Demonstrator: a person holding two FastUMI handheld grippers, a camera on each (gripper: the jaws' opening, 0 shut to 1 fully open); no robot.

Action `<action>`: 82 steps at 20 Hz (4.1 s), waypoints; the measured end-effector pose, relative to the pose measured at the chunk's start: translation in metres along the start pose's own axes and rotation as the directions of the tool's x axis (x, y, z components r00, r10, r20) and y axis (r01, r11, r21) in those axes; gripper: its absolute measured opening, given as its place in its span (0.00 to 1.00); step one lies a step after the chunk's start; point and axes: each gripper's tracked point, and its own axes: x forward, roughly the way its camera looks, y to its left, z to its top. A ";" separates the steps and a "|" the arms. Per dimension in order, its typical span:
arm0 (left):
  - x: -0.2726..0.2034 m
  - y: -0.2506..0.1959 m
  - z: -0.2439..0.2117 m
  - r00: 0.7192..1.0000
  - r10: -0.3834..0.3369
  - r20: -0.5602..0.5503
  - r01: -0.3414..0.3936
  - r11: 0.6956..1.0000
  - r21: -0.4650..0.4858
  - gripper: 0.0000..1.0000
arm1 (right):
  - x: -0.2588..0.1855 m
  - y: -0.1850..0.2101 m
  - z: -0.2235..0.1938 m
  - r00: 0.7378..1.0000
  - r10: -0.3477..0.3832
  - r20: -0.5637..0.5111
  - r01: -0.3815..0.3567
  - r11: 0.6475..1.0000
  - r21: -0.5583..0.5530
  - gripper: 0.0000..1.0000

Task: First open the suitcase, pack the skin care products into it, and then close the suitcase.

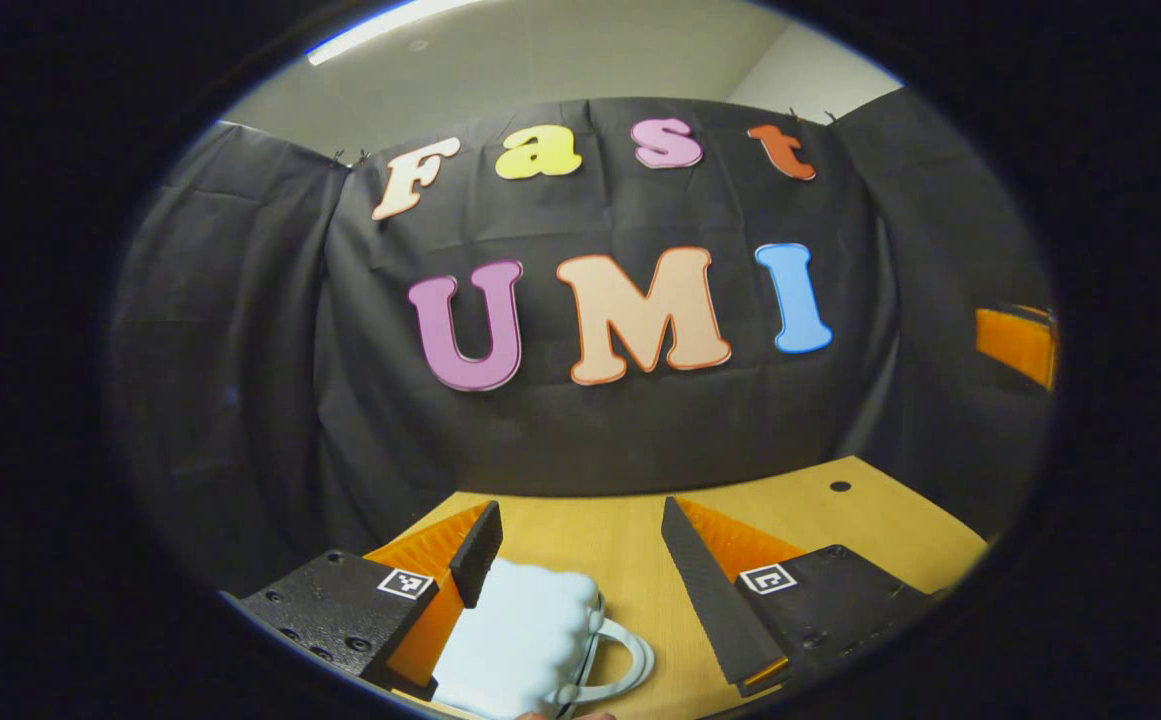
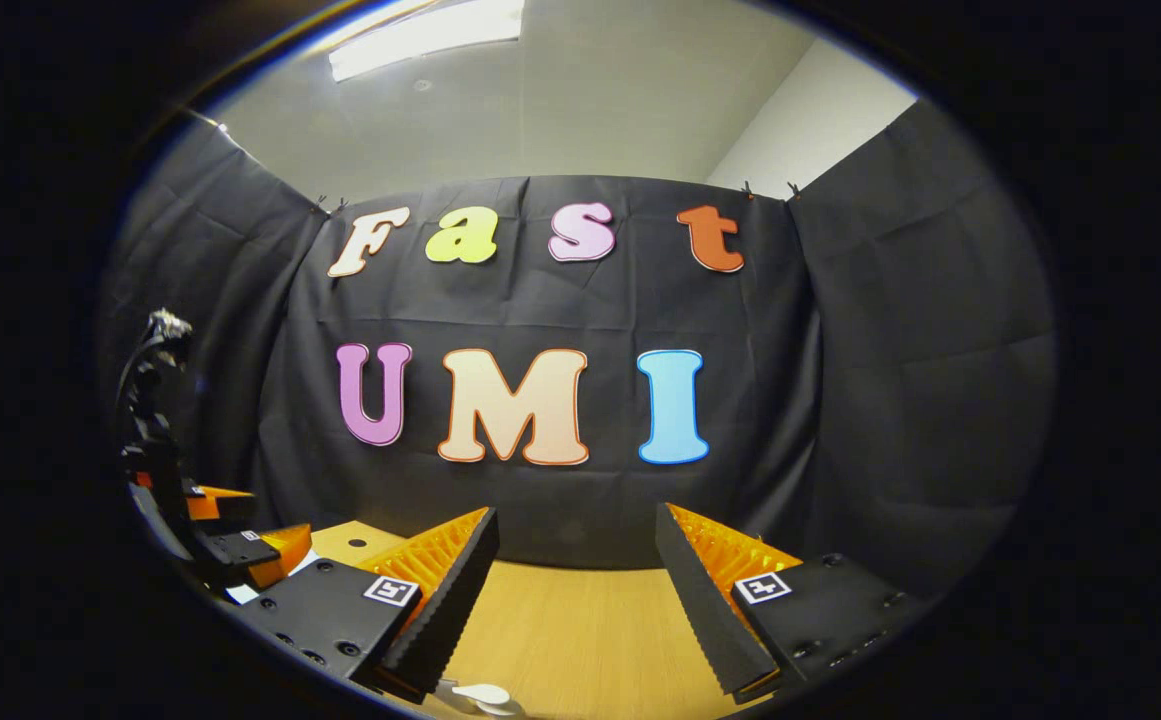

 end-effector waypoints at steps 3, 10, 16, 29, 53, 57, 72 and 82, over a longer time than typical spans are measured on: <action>0.012 -0.010 -0.043 0.995 -0.015 -0.104 0.016 1.000 0.009 0.95 | -0.006 -0.009 -0.007 0.999 -0.023 -0.026 0.023 1.000 -0.020 0.98; 0.022 -0.044 -0.115 0.960 -0.095 -0.263 0.105 0.994 0.026 0.95 | -0.018 -0.011 -0.016 0.996 -0.051 -0.068 0.047 0.996 -0.071 0.98; 0.024 -0.058 -0.165 0.913 -0.110 -0.392 0.118 0.993 -0.002 0.96 | -0.025 -0.019 -0.019 0.992 -0.088 -0.093 0.079 0.992 -0.095 0.98; 0.026 -0.077 -0.242 0.778 -0.125 -0.616 0.115 0.992 -0.057 0.96 | -0.027 -0.009 -0.030 0.990 -0.069 -0.126 0.052 0.990 -0.133 0.98; 0.027 -0.062 -0.193 0.759 -0.195 -0.621 0.096 0.977 -0.190 0.02 | -0.028 -0.004 -0.027 0.997 -0.007 -0.074 -0.003 0.991 -0.135 0.98; 0.031 -0.051 -0.161 0.780 -0.172 -0.602 0.093 0.983 -0.160 0.01 | -0.027 -0.014 -0.023 0.999 0.005 -0.054 -0.011 0.994 -0.108 0.99; 0.019 0.060 -0.048 0.848 -0.230 -0.477 0.147 0.968 -0.205 0.00 | -0.022 0.062 -0.006 1.000 0.023 0.018 -0.022 0.998 -0.059 0.98; 0.044 0.166 -0.020 0.898 -0.185 -0.398 0.131 0.978 -0.160 0.00 | -0.017 0.124 0.003 0.999 0.004 0.033 -0.001 0.996 -0.090 0.98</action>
